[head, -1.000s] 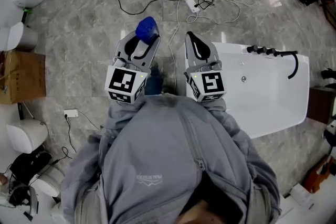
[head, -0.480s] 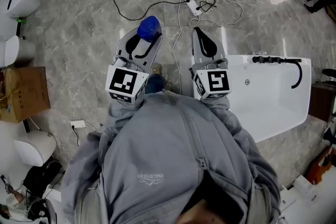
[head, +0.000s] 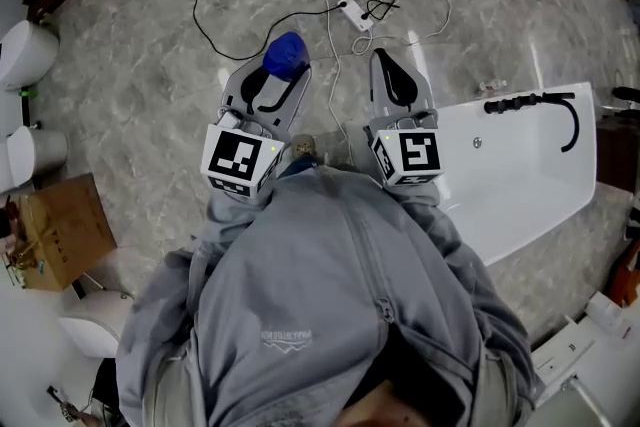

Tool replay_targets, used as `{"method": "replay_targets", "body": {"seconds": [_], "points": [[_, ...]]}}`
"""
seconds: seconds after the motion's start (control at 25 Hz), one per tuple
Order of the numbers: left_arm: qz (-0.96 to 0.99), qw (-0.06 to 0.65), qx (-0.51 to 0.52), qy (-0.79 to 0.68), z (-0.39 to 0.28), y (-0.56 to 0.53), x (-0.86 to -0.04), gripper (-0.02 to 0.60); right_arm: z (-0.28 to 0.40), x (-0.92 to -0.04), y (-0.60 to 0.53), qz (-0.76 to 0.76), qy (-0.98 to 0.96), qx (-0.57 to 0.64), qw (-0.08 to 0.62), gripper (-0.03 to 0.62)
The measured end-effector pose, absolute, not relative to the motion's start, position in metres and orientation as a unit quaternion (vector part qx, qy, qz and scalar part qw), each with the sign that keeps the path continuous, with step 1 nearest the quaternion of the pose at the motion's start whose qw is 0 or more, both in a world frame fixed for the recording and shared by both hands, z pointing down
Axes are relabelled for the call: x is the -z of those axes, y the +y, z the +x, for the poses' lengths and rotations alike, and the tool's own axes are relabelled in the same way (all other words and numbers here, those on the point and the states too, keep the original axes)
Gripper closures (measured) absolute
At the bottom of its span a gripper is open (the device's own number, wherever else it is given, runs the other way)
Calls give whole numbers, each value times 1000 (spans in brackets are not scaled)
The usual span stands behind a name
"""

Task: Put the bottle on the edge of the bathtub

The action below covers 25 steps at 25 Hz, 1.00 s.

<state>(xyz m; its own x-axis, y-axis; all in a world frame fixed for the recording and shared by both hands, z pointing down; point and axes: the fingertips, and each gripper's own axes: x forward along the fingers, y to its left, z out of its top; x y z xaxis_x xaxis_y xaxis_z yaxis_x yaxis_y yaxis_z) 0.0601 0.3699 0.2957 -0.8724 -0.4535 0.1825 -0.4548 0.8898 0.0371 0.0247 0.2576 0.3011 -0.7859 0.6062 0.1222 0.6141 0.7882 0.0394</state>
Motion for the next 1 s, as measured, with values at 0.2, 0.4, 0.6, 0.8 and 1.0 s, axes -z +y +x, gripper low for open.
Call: {"method": "replay_targets", "body": {"seconds": [0.2,0.4,0.6,0.8,1.0], "points": [[266,101,1,-959,40,368,-300,428,12,-305,249,-291,-954,42,63,592],[294,102,5,-950,24,357,-303,428,4,-306,233,-264,-961,47,65,592],[327,98,-1,-940,1,332,-302,428,-8,-308,203,-224,-972,39,67,592],[369,96,-14,-924,-24,300,-302,428,-24,-308,170,-181,-981,30,59,592],[418,95,-20,-903,-61,262,-304,428,-53,-315,133,-130,-989,17,60,592]]}}
